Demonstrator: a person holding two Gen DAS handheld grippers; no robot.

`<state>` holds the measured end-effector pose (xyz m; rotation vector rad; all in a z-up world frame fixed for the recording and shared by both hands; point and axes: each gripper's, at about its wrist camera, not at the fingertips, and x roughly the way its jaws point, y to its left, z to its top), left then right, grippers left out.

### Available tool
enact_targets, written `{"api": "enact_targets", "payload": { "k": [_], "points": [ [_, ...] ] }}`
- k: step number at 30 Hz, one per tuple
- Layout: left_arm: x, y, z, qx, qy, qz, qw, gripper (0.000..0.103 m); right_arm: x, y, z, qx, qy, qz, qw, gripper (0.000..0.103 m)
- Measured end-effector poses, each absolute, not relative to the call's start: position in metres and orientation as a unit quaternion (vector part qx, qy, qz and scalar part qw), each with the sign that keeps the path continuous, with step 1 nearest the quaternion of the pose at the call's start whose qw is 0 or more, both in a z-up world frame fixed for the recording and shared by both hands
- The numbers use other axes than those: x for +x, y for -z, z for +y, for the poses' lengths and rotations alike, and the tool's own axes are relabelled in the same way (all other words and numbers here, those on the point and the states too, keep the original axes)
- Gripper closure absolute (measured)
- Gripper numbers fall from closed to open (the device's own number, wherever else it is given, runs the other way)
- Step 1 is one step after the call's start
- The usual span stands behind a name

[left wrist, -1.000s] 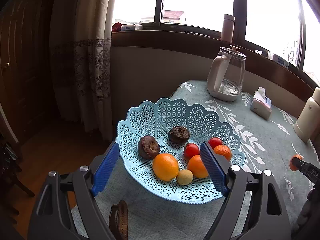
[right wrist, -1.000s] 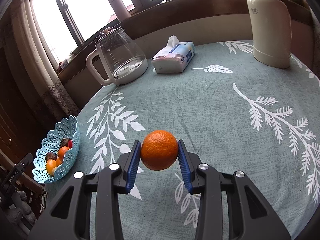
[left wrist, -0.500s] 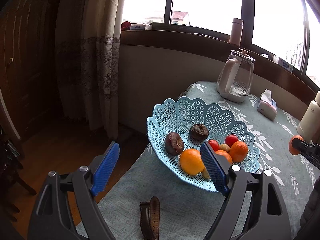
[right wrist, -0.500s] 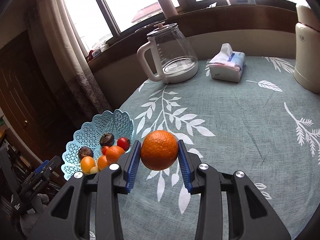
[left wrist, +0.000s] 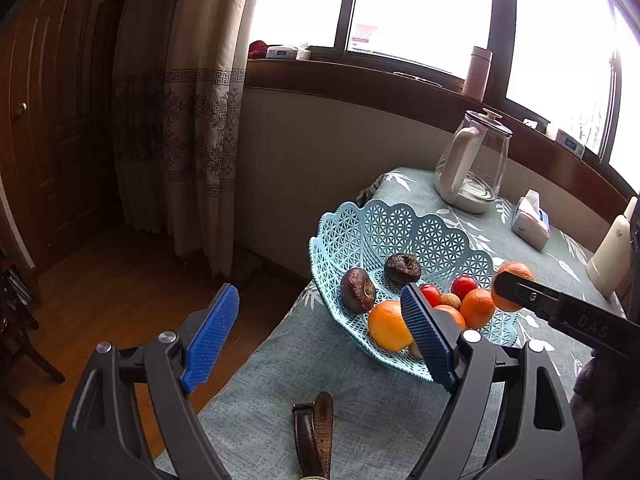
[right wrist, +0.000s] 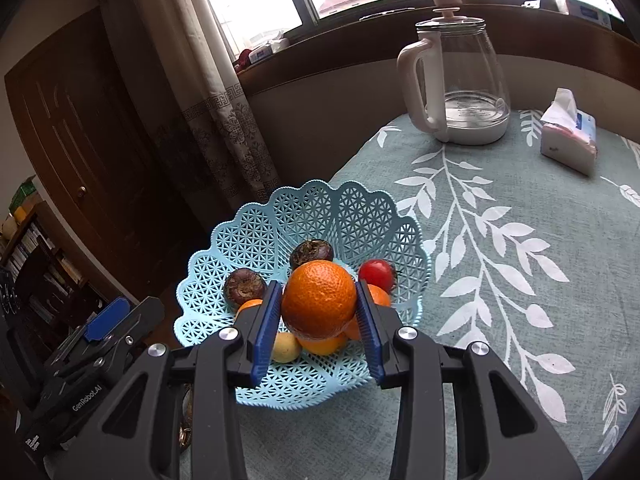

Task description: Organize fruits

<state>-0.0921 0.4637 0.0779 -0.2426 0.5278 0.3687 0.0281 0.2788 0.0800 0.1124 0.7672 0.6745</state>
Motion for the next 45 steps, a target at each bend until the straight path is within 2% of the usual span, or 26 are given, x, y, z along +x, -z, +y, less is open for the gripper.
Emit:
{"api": "enact_targets", "payload": {
  "k": [9, 12, 16, 34, 37, 43, 45],
  "points": [
    [-0.095, -0.08, 0.471, -0.114, -0.188, 0.259, 0.94, 0.018, 0.034, -0.077, 0.312, 0.027, -0.328, 0.371, 0.868, 0.065],
    [-0.096, -0.081, 0.472, -0.116, -0.188, 0.257, 0.941, 0.013, 0.036, -0.074, 0.316, 0.021, -0.327, 0.375, 0.868, 0.065],
    [-0.096, -0.081, 0.471, -0.115, -0.183, 0.259, 0.942, 0.013, 0.036, -0.07, 0.321, 0.016, -0.325, 0.38, 0.866, 0.065],
    [-0.095, -0.083, 0.467, -0.114, -0.181, 0.259, 0.942, 0.012, 0.028, -0.074, 0.308, 0.024, -0.312, 0.369, 0.875, 0.063],
    [-0.095, -0.083, 0.467, -0.114, -0.183, 0.258, 0.942, 0.006, 0.027, -0.072, 0.307, 0.012, -0.3, 0.369, 0.88, 0.063],
    [-0.095, -0.083, 0.466, -0.114, -0.182, 0.259, 0.942, 0.006, 0.025, -0.069, 0.302, 0.011, -0.292, 0.369, 0.882, 0.062],
    [-0.095, -0.083, 0.466, -0.114, -0.182, 0.259, 0.942, 0.005, 0.022, -0.07, 0.299, 0.013, -0.292, 0.364, 0.884, 0.059]
  ]
}}
